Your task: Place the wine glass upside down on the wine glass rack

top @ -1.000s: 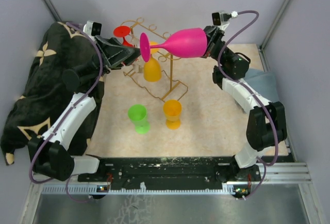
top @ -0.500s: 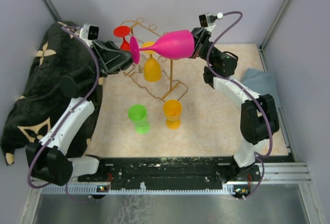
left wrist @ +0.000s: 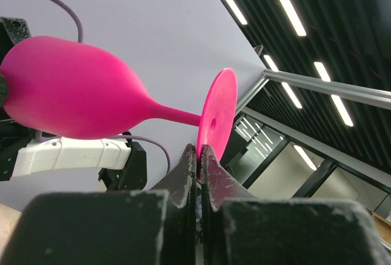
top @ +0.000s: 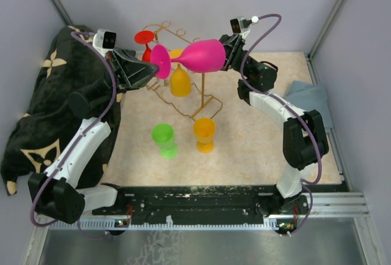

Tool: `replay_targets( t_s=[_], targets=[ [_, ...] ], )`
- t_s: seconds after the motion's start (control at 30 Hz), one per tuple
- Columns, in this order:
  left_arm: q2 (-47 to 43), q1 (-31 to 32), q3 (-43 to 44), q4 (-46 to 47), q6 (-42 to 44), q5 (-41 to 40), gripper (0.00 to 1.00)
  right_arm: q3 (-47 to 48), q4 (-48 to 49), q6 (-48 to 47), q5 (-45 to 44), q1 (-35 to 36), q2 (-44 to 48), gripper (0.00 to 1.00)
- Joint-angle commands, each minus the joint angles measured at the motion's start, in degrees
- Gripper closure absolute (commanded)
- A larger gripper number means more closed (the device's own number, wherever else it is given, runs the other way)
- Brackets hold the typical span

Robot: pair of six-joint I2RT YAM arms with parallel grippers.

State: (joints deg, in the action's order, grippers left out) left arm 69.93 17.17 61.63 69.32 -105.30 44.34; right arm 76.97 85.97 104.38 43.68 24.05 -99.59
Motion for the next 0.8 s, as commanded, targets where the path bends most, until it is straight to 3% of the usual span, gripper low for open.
replay_targets(
  t_s=[0.0,0.27,0.43,0.63,0.77],
  targets=[
    [-1.6,-0.6,3.8,-0.1,2.3,-0.5,1.00,2.0,9.4,-0.8,-0.5,-0.5,0.8,0.65],
    [-3.3,-0.6,7.6,-4.4,3.4,0.0,1.00,0.0,9.1,-1.5,0.1,-2.3,1.8,0.61],
    [-6.4,-0.6,10.5,-14.4,9.9,0.8,1.00,-2.3,4.9,-5.4,2.8,-7.2,6.1,0.60],
    [-10.3,-0.6,15.4,-38.5,24.0,1.8,1.00,-3.7,-9.4,-16.2,7.0,-13.0,13.4,0.60],
    [-12.0,-0.6,19.2,-57.4,33.7,-1.0,1.00,-3.0,-27.1,-30.4,9.1,-14.7,18.4,0.60]
  ],
)
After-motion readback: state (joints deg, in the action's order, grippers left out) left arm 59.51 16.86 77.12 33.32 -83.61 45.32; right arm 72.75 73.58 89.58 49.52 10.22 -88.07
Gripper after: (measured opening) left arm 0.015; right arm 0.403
